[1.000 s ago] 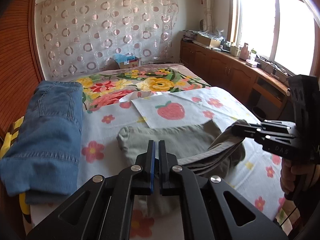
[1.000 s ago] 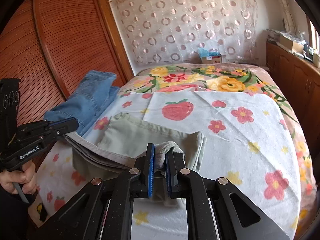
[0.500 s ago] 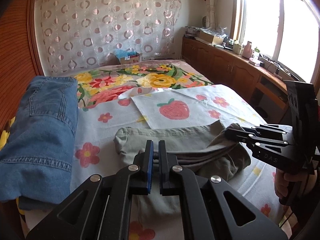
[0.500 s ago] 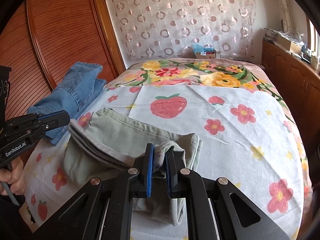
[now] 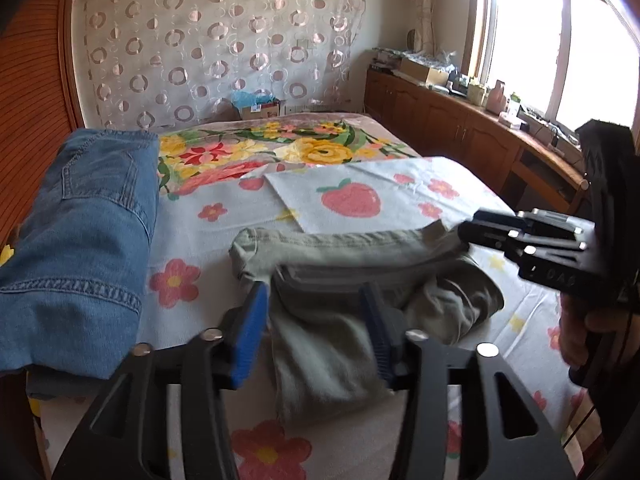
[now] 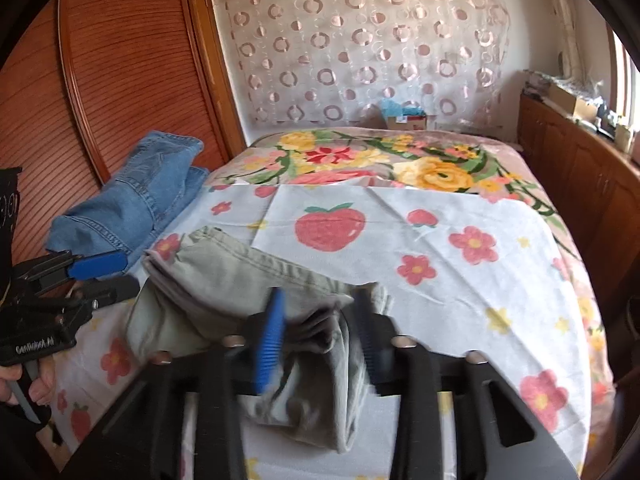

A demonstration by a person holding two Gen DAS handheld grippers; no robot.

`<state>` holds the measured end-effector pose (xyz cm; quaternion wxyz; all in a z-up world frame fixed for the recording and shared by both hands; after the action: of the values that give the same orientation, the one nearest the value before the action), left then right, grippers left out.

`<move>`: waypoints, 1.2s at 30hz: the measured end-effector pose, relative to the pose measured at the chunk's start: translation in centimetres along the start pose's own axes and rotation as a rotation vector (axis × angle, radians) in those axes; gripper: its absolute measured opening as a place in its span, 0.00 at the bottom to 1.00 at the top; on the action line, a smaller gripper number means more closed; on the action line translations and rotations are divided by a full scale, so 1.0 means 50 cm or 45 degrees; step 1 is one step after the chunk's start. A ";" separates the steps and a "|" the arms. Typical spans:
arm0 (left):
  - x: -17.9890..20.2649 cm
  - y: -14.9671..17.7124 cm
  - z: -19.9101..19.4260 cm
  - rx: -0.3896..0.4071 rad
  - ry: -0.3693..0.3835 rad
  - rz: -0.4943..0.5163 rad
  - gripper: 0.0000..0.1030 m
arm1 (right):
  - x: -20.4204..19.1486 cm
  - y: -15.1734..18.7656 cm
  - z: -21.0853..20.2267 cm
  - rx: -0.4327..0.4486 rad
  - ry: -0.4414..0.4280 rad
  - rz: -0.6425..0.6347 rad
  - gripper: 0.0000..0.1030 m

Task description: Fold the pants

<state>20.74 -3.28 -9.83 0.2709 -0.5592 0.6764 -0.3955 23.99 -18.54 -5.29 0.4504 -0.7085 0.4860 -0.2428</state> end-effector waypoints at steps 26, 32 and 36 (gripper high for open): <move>-0.019 0.108 0.063 -0.172 0.005 -0.052 0.78 | 0.015 0.102 -0.023 -0.202 -0.003 -0.071 0.44; -0.018 0.111 0.064 -0.182 -0.006 -0.019 0.80 | 0.012 0.105 -0.011 -0.222 -0.009 -0.089 0.51; -0.018 0.111 0.064 -0.182 -0.007 -0.018 0.80 | 0.000 0.107 -0.005 -0.231 -0.020 -0.122 0.60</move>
<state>20.51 -2.83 -16.28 0.2292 -0.5829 0.6983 -0.3465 21.27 -19.32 -9.85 0.3760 -0.7707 0.4681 -0.2135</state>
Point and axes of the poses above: each gripper's, at about its wrist camera, not at the fingertips, and z roughly the way its jaws point, x to its right, y to its underside, the point moved 6 cm from there along z, roughly the way its jaws point, and after that the axes turned 10 degrees about x, right-handed, at the moved point
